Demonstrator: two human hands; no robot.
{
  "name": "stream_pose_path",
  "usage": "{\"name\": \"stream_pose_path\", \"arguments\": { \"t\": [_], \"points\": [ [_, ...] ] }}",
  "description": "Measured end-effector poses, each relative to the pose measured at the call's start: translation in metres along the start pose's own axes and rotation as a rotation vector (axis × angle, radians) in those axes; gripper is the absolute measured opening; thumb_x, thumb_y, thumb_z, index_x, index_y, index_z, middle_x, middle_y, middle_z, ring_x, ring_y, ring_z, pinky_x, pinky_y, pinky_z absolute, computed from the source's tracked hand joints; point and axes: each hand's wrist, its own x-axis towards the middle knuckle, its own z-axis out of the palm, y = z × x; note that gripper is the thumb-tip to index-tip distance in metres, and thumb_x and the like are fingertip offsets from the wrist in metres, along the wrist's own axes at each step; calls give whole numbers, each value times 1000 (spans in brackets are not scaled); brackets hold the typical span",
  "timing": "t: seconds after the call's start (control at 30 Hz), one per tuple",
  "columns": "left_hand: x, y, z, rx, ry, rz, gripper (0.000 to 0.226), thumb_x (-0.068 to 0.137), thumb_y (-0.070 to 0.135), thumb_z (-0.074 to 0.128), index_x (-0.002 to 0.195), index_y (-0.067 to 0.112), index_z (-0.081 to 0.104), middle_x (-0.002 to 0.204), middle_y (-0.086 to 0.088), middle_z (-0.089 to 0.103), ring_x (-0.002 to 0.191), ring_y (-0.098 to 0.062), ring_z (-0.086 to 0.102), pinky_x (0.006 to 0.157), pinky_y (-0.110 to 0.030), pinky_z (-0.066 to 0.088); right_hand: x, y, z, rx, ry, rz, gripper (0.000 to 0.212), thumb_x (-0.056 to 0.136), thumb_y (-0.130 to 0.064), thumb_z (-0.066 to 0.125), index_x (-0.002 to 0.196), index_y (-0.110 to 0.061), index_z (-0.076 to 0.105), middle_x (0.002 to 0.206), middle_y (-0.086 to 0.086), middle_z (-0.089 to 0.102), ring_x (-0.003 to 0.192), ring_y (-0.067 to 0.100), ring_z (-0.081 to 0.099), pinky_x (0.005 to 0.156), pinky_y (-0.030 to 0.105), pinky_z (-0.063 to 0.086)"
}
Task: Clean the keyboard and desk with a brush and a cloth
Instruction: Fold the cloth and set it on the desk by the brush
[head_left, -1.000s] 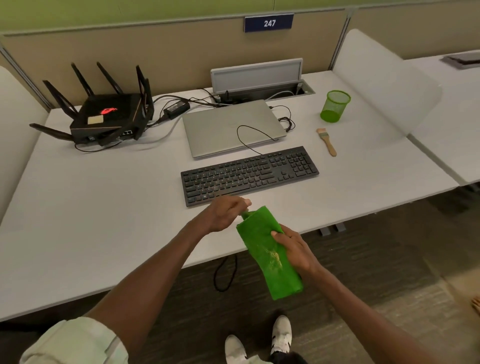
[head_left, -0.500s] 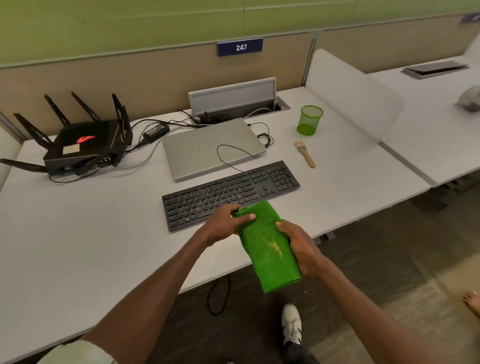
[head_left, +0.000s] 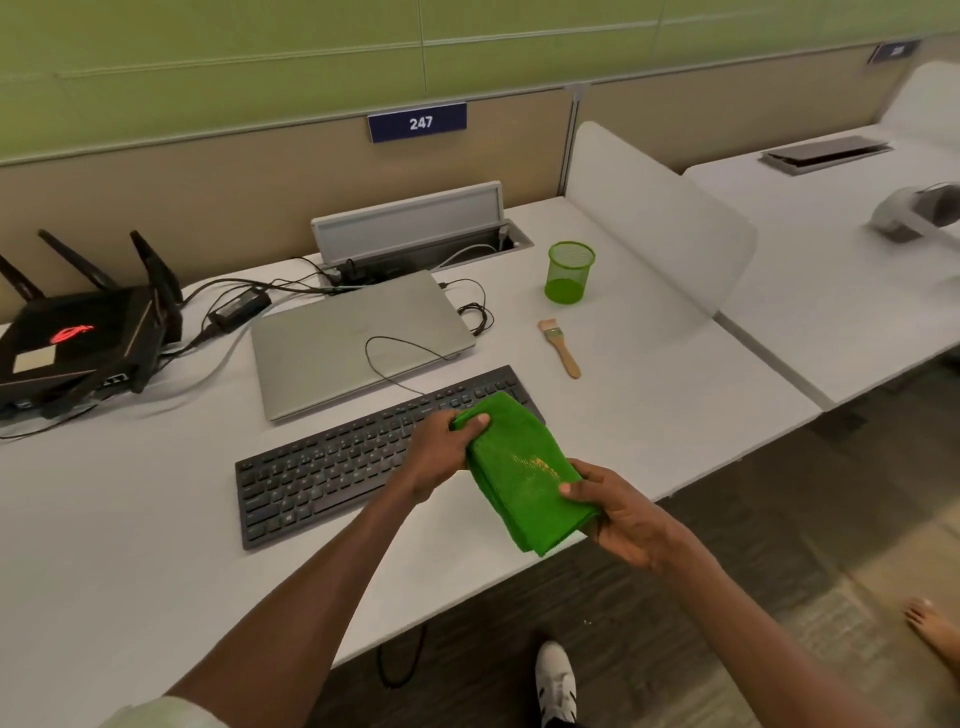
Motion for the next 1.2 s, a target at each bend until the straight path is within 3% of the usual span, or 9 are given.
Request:
{"name": "stream_pose_path", "arguments": {
  "t": [0.13,0.23,0.43,0.57,0.67,0.8,0.93,1.07,1.2],
  "points": [
    [33,14,30,-25,9,-25,27,101,33,64,104,7,66,105,-21,71,98,-33,71,88,-55,60,6,-20,-40,42,20,-2,48,88,5,60,135,5,49,135,26,55,127,38,53,103,46,48],
    [55,25,56,-28,1,-31,17,102,29,61,102,13,65,104,-16,70,94,-29,70,88,-52,61,10,-36,-66,26,85,-5,45,89,3,58,133,3,51,132,25,58,123,38,56,97,51,51],
    [105,35,110,32,59,-16,25,101,29,63,116,10,64,109,-13,70,104,-32,68,91,-58,57,17,-65,-118,-46,241,-59,41,90,-1,60,130,-3,54,127,21,62,116,39,61,90,54,54],
    [130,48,142,60,79,35,28,101,22,63,127,12,63,122,-7,67,111,-24,64,98,-47,55,21,-80,-151,-90,342,-117,34,93,1,58,127,-4,57,123,19,65,111,36,64,86,50,57],
    [147,61,160,49,58,76,29,101,11,59,130,19,63,126,-3,64,112,-17,60,91,-33,54,27,-90,-174,-100,407,-156,32,93,2,57,124,-4,59,121,20,65,108,34,66,82,46,58],
    [171,76,182,20,-61,84,44,101,-3,48,133,24,62,128,0,62,116,-20,61,96,-39,56,37,-107,-201,-104,485,-179,28,94,3,56,120,-6,61,118,18,66,107,33,66,80,44,59],
    [196,85,204,47,-77,93,44,101,-8,45,132,17,64,129,4,63,119,-17,61,99,-30,53,47,-124,-225,-123,511,-188,30,94,2,55,123,-5,59,118,17,66,107,32,66,79,42,59],
    [222,89,224,78,-97,91,55,94,-12,44,134,21,64,129,7,63,122,-20,61,104,-37,52,59,-137,-247,-149,552,-198,28,94,2,56,120,-9,61,116,16,67,103,29,68,77,39,59],
    [241,88,237,71,-126,70,66,88,-11,45,136,30,62,136,6,62,120,-17,62,88,-33,56,68,-145,-264,-187,591,-206,26,95,0,57,115,-13,64,111,14,69,99,26,70,82,43,59]
  ]
}}
